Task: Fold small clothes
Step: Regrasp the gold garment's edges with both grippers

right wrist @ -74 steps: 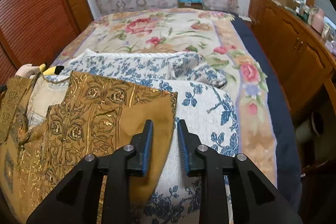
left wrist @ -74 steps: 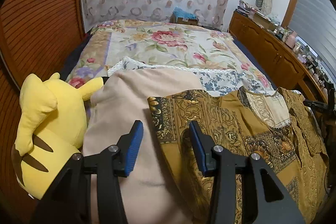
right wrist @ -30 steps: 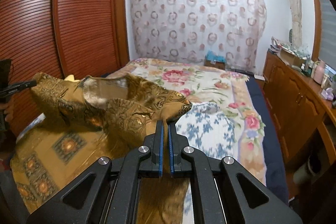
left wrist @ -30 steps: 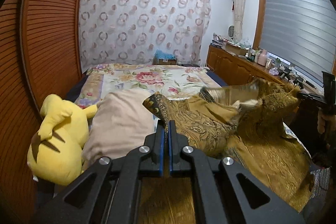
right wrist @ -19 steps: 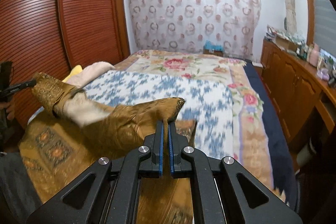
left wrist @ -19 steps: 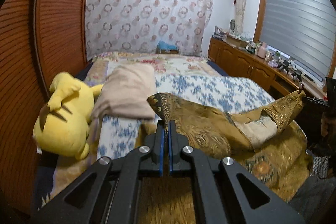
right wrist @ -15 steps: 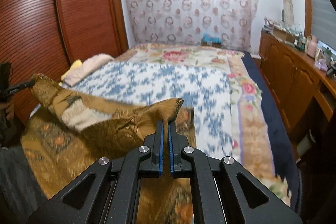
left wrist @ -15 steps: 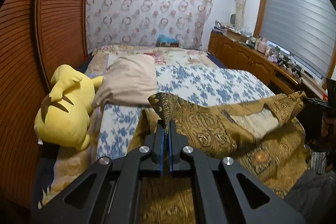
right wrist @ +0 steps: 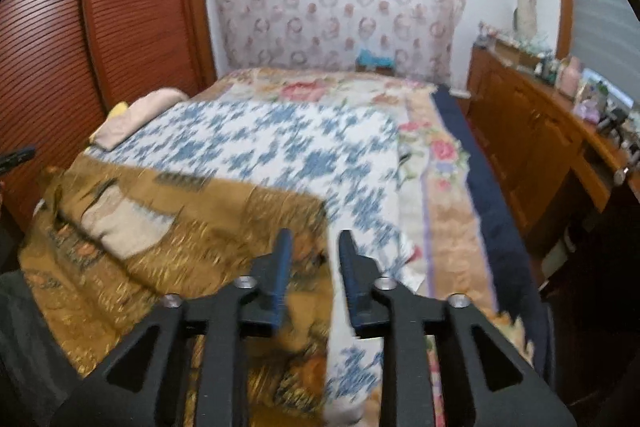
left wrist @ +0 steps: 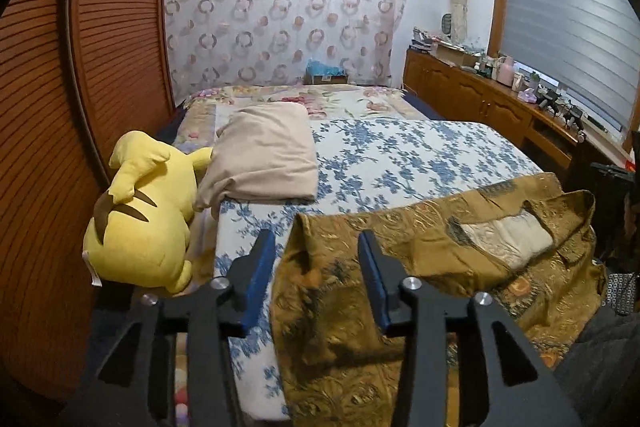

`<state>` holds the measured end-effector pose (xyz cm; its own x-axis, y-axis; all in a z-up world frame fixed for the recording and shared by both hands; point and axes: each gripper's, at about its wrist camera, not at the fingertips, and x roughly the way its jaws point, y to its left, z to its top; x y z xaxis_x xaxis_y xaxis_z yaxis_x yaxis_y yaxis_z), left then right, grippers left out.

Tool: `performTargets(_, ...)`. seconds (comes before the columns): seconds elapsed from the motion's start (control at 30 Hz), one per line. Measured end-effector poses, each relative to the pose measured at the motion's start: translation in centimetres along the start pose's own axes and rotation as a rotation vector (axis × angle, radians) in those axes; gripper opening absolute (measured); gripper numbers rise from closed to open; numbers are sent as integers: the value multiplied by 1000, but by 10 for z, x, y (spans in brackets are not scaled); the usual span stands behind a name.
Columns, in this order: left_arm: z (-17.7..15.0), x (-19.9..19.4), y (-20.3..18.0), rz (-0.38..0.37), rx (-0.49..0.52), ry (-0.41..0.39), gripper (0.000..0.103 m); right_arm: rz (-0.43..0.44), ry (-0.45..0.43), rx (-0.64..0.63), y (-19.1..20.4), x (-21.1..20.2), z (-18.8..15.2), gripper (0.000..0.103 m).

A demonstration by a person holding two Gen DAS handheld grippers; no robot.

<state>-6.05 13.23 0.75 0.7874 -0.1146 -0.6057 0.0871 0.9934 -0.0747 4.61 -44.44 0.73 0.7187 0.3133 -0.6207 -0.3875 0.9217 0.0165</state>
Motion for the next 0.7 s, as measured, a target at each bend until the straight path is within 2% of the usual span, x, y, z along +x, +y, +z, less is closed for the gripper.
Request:
performTargets(0.1,5,20,6,7,1,26,43,-14,-10,-1,-3,15,9,40)
performTargets(0.13,7,28,8,2,1,37,43,-9,-6,1,-2,22,12,41)
performTargets(0.43,20,92,18,-23,17,147,43,22,73,10,-10,85,20,46)
performTargets(0.7,13,118,17,-47,2,223,43,30,120,16,-9,117,17,46)
